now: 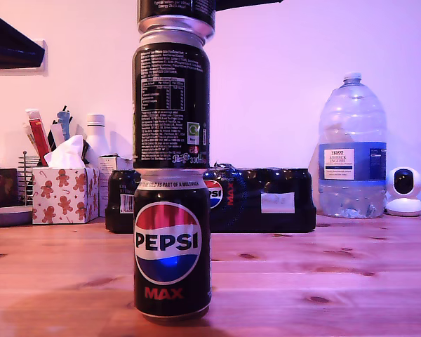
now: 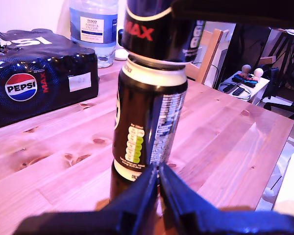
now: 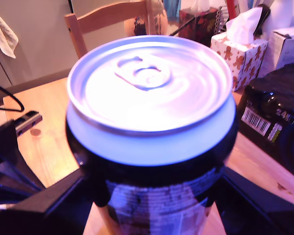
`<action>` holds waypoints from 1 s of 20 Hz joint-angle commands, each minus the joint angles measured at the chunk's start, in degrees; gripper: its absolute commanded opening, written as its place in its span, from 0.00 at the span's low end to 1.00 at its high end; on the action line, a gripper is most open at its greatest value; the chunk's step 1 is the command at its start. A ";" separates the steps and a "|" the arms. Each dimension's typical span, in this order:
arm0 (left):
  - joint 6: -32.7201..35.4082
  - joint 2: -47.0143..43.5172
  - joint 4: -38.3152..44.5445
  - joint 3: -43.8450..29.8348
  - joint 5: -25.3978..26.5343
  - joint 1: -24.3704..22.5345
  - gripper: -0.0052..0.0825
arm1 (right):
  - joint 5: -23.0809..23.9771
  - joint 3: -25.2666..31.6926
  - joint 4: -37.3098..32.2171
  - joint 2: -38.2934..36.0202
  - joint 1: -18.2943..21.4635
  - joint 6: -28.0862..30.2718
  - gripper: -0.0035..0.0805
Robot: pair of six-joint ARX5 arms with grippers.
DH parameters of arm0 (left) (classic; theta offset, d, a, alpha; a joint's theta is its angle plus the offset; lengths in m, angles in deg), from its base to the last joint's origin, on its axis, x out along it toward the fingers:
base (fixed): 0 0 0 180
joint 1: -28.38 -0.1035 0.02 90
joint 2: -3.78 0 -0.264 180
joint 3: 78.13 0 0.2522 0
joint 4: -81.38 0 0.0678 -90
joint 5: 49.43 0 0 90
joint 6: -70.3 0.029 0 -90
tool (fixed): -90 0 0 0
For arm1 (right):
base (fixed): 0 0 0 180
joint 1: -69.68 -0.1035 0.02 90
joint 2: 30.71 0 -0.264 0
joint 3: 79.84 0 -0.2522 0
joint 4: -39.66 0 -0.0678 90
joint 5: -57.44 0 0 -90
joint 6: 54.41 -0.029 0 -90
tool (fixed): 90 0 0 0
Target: Stack up the Pepsi cans on top of each other
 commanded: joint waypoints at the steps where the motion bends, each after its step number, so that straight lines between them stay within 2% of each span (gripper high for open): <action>1: 0.20 -0.15 0.52 -0.81 -0.04 0.15 0.03 | -0.11 -1.38 -1.66 0.37 -0.28 -0.07 0.52; 9: 0.22 -0.17 0.52 -0.81 -0.04 0.15 0.03 | 0.35 -1.38 -1.77 0.79 -0.79 0.28 0.53; 14: 0.22 -0.17 0.52 -0.81 -0.04 0.15 0.03 | 0.33 -1.38 -1.75 0.74 -1.40 0.28 0.72; 17: 0.20 -0.17 0.50 -0.81 -0.07 0.15 0.03 | 0.31 -1.40 -1.75 0.72 -1.40 0.26 0.72; 20: 0.20 -0.17 0.50 -0.81 -0.07 0.15 0.03 | 0.35 -1.40 -1.75 0.59 -1.40 0.26 0.78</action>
